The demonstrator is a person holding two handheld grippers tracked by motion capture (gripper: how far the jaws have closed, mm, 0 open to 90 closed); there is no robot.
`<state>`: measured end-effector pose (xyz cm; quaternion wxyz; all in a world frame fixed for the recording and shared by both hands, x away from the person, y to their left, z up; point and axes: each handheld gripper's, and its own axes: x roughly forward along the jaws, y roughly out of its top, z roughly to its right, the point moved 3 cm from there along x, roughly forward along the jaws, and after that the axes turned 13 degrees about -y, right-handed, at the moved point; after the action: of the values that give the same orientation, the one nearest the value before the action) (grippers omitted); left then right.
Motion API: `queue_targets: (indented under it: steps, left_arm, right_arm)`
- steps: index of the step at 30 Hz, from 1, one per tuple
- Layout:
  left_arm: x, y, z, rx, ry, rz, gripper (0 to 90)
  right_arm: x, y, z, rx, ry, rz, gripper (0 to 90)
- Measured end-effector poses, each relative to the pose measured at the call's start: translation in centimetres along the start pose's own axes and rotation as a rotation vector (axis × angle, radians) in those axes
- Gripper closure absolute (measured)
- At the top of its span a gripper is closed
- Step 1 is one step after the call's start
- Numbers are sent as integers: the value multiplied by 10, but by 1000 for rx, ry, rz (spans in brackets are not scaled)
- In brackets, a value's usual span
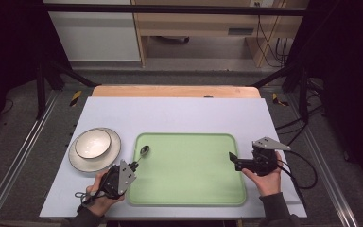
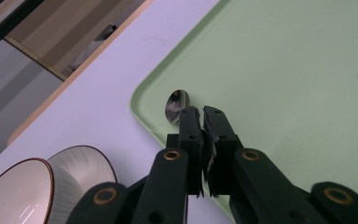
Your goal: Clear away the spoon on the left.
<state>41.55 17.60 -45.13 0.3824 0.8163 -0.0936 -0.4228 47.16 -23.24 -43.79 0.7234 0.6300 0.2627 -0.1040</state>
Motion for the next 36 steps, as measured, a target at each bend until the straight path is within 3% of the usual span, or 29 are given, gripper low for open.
queue_targets:
  steps: [19, 36]
  left_arm:
    - [7, 3, 15, 97, -33, -41, 815]
    - [12, -1, 24, 118, -79, -65, 750]
  right_arm:
    - [-1, 0, 0, 2, 3, 1, 16]
    - [-2, 1, 0, 3, 4, 1, 16]
